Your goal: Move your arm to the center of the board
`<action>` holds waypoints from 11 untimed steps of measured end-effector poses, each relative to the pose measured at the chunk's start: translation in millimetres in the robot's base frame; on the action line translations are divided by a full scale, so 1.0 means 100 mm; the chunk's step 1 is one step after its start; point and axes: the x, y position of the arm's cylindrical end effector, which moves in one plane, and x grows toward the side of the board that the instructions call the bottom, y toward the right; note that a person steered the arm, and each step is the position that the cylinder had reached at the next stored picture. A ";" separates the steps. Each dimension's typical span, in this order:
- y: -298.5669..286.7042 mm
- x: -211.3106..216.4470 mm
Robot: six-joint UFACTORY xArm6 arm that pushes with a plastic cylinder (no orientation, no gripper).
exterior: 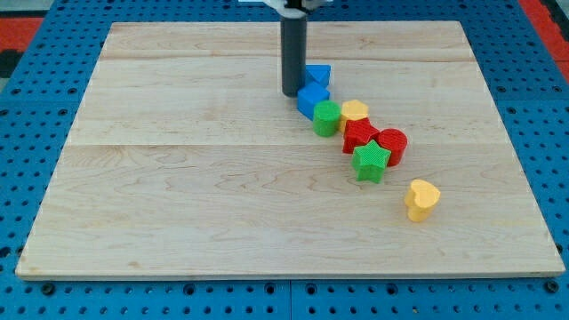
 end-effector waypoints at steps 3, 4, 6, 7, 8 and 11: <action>0.65 0.70; 0.68 0.84; 0.22 0.56; 0.07 0.42; -0.10 0.26; -0.62 -0.38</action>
